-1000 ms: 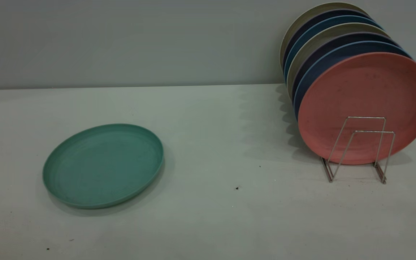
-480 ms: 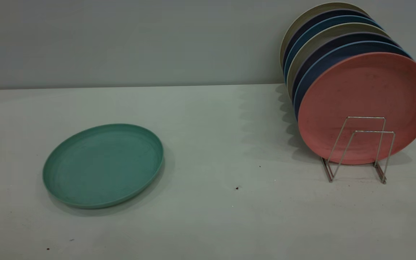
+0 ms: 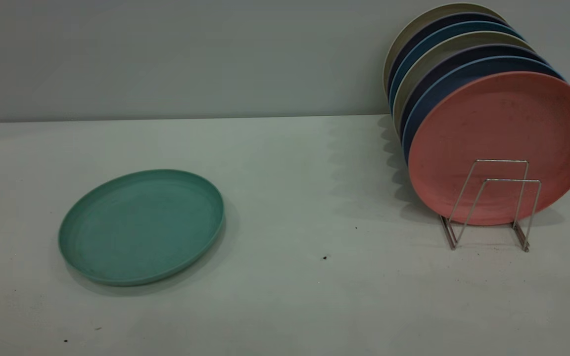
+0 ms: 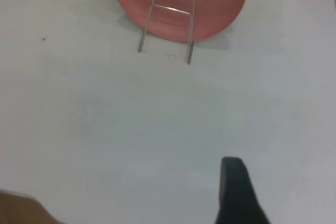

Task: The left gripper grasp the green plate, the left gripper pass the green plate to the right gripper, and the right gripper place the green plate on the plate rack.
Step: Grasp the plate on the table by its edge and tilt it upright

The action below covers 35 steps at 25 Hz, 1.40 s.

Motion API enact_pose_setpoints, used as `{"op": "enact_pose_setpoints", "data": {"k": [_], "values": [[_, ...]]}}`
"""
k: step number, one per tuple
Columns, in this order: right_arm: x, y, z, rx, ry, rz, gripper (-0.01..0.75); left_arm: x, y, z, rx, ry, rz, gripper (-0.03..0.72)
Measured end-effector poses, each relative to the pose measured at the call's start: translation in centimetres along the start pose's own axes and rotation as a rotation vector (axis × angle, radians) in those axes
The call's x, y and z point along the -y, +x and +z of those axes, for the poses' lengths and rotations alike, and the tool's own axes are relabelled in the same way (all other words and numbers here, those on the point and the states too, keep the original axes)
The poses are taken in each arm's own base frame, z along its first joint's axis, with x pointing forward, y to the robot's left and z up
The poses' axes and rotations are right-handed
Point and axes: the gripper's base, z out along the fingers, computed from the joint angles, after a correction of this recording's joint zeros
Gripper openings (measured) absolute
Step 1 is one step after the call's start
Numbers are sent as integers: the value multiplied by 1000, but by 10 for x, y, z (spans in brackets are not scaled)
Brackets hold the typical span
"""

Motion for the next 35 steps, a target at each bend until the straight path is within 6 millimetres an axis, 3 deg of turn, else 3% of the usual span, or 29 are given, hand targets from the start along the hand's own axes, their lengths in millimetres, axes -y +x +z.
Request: {"op": "enact_pose_setpoints", "data": {"k": [7, 11, 15, 25, 30, 35], "values": [[0, 0, 0, 0, 0, -2, 460, -1, -3, -2, 25, -14, 4, 499], [1, -7, -2, 34, 8, -34, 460, -3, -18, -5, 162, -33, -28, 499], [5, -22, 8, 32, 11, -38, 460, -4, -35, 11, 69, -32, -104, 499], [16, -69, 47, -40, -10, -12, 460, -2, -112, 102, -236, 21, -84, 499], [16, -79, 61, -24, -35, 30, 460, 8, -148, 163, -318, 153, -60, 499], [16, -81, 63, -13, -38, 39, 460, 16, -166, 227, -410, 250, -56, 499]]}}
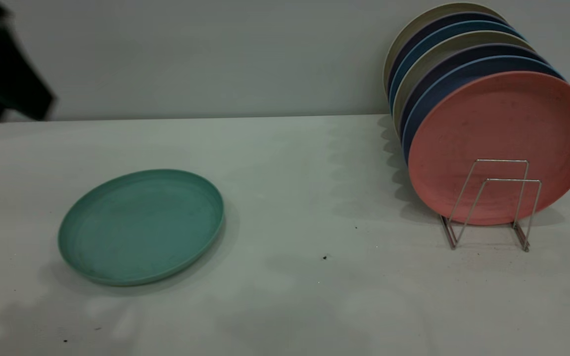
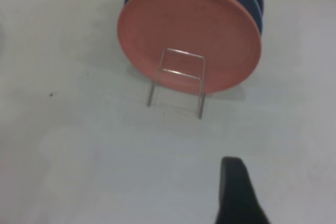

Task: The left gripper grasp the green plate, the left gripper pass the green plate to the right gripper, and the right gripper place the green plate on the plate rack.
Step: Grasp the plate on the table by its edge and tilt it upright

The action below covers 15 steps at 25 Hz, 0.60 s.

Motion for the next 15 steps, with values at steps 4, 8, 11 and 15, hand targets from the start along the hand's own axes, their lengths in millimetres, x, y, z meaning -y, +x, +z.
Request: {"op": "enact_pose_setpoints", "data": {"k": [4, 8, 11, 15], "values": [[0, 0, 0, 3, 0, 0, 460, -21, -20, 32, -46, 36, -64, 499], [0, 0, 0, 3, -1, 1, 460, -67, -28, 49, -43, 44, -180, 499], [0, 0, 0, 3, -1, 1, 460, -106, -24, 62, -44, 79, -288, 499], [0, -1, 0, 6, 0, 1, 460, -144, -4, 92, -89, 156, -421, 499]]}}
